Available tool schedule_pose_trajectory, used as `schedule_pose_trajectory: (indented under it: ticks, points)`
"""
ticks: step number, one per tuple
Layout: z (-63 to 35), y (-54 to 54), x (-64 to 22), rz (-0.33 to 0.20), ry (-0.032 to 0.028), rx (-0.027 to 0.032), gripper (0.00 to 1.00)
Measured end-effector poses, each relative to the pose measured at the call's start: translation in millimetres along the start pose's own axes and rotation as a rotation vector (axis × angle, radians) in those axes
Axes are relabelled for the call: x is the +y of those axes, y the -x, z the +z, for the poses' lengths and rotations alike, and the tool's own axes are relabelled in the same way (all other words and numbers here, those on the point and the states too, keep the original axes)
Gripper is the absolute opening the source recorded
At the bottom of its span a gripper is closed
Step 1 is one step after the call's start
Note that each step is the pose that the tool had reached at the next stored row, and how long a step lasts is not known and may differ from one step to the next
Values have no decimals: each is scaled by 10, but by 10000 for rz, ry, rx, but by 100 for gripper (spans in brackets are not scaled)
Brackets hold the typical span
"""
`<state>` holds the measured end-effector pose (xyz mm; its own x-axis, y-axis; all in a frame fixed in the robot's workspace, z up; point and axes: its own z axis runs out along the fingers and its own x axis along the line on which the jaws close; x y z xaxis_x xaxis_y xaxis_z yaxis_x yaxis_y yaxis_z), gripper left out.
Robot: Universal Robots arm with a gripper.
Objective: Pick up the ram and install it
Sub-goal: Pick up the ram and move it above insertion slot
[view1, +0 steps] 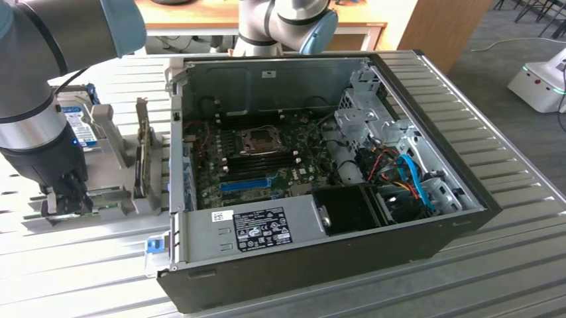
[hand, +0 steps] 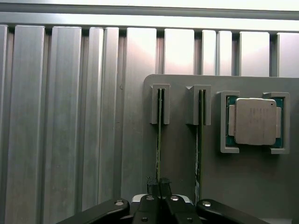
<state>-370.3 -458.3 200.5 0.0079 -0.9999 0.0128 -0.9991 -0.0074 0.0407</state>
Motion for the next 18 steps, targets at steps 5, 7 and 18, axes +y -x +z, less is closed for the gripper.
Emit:
schedule_pose_trajectory:
  ticks: [5, 7, 18]
  points:
    - [-3, 0, 0, 0, -1, -1, 12]
    - [-14, 0, 1, -1, 0, 0, 12]
    - [-89, -1, 3, 0, -1, -1, 12]
